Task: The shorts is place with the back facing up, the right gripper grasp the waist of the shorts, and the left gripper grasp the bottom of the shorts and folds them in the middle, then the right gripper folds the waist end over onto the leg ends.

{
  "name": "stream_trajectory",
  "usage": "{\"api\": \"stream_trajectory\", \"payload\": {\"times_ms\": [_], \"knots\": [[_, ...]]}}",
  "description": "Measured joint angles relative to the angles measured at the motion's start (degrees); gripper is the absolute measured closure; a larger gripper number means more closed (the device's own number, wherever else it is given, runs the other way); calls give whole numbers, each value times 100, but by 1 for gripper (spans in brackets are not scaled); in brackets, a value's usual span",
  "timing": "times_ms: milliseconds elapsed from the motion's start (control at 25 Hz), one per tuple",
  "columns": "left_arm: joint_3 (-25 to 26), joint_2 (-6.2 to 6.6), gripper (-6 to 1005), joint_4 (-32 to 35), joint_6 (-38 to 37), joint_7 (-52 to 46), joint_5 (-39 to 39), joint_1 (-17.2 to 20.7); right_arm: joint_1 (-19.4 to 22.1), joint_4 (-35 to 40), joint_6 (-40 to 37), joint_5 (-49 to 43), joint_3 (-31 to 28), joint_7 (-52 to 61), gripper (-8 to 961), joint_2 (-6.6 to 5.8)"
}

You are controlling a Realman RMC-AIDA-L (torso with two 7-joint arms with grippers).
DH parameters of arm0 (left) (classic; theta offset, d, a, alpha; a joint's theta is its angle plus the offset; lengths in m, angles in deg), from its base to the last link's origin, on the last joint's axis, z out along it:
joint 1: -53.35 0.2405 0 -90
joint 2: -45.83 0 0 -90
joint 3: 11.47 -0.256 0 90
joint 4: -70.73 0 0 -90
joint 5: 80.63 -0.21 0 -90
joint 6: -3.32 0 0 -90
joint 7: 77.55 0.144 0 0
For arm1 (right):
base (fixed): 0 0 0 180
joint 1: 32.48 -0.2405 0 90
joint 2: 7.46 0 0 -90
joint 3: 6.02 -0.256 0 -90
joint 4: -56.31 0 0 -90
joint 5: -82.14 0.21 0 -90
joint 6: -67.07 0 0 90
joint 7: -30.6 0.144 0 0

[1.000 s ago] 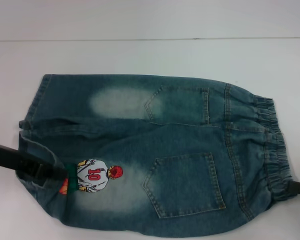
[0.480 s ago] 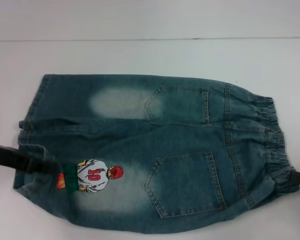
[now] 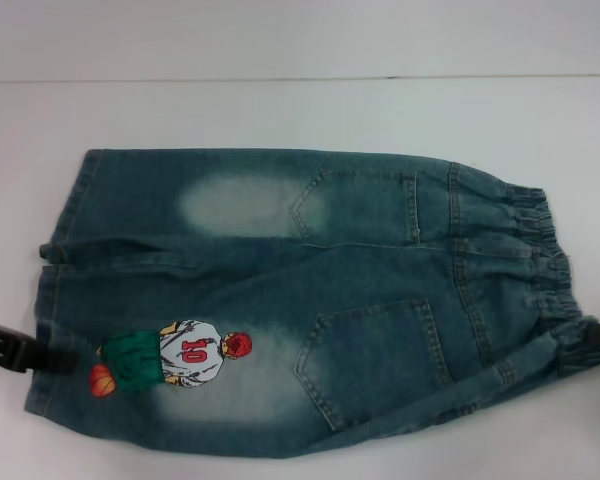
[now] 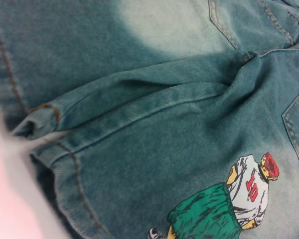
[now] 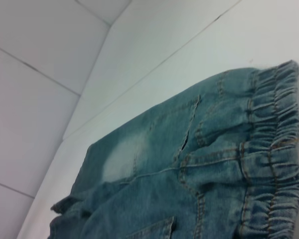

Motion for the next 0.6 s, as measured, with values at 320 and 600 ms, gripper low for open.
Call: {"api": "stream_trajectory", "payload": {"times_ms": [320, 600], "knots": [[265, 114, 979, 15, -110, 45, -74, 91, -2, 8, 69, 7, -144, -55, 917, 24], [476, 180, 979, 93, -141, 51, -84, 125, 37, 11, 52, 99, -200, -133, 917, 16]]}}
